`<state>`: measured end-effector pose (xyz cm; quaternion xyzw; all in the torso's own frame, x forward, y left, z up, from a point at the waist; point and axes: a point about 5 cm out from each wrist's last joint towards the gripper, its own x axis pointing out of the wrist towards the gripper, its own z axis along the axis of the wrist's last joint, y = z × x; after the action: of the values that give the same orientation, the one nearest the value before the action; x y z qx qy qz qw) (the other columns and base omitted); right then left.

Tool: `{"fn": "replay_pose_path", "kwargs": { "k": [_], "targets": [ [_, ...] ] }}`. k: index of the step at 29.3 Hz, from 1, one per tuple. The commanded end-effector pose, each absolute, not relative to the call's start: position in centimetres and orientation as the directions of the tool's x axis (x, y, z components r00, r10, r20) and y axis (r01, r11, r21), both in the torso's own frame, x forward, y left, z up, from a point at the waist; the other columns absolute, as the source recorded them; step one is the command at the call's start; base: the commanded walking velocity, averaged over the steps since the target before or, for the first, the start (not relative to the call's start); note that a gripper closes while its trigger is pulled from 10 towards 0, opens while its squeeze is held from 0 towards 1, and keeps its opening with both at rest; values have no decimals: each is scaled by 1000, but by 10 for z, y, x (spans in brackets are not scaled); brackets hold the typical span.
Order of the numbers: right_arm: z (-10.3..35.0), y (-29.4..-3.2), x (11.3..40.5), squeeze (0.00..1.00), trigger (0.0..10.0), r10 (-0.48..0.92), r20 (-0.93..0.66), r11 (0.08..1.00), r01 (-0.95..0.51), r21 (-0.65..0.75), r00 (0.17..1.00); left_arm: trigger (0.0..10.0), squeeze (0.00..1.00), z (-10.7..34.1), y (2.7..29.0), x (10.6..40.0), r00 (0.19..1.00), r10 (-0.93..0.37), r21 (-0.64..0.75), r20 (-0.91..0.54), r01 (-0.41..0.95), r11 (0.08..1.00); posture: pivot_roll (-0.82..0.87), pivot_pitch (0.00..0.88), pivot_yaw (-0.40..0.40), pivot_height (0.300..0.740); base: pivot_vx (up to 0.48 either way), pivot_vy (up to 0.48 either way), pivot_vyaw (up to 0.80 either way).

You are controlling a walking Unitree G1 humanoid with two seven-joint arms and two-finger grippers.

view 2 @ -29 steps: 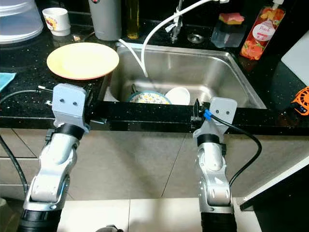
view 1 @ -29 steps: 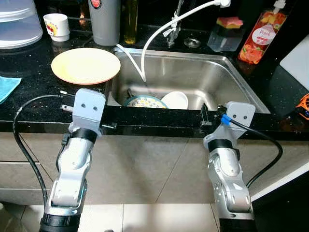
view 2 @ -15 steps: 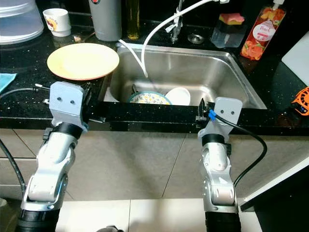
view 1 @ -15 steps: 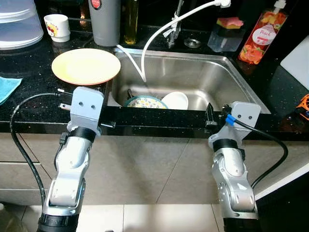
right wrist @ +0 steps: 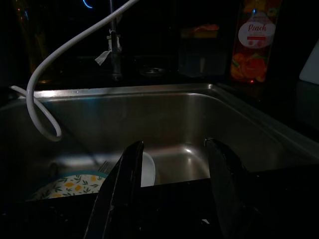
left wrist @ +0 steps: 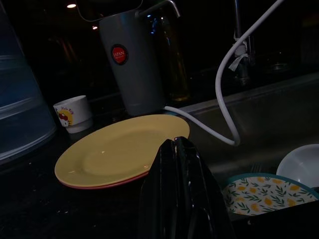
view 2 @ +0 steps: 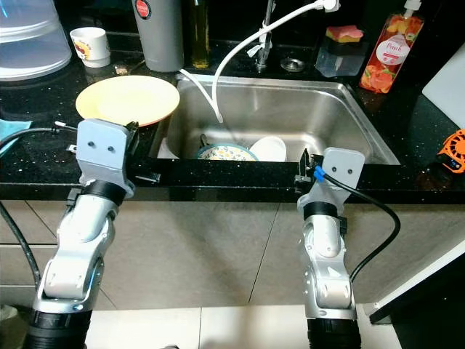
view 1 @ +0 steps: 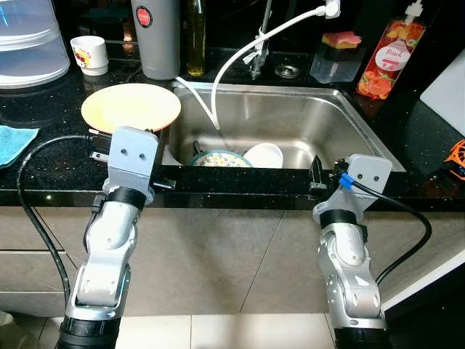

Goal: Kitchen organization

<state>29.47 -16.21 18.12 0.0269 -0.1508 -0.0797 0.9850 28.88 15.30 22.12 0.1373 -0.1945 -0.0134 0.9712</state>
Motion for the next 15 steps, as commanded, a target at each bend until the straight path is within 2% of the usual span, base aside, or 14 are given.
{"fn": "replay_pose_path", "kwargs": {
  "k": [1, 15],
  "targets": [
    [177, -164, 296, 0, 10000, -168, 278, 985, 153, 74, 946, 10000, 0, 217, 150, 290, 932, -81, 258, 353, -14, 966, 223, 0, -44, 740, 0, 0, 0],
    [178, -161, 297, 0, 10000, -153, 282, 988, 138, 71, 947, 10000, 0, 215, 141, 291, 939, -109, 250, 326, 25, 968, 223, 0, -55, 740, 0, 0, 0]
  ]
}}
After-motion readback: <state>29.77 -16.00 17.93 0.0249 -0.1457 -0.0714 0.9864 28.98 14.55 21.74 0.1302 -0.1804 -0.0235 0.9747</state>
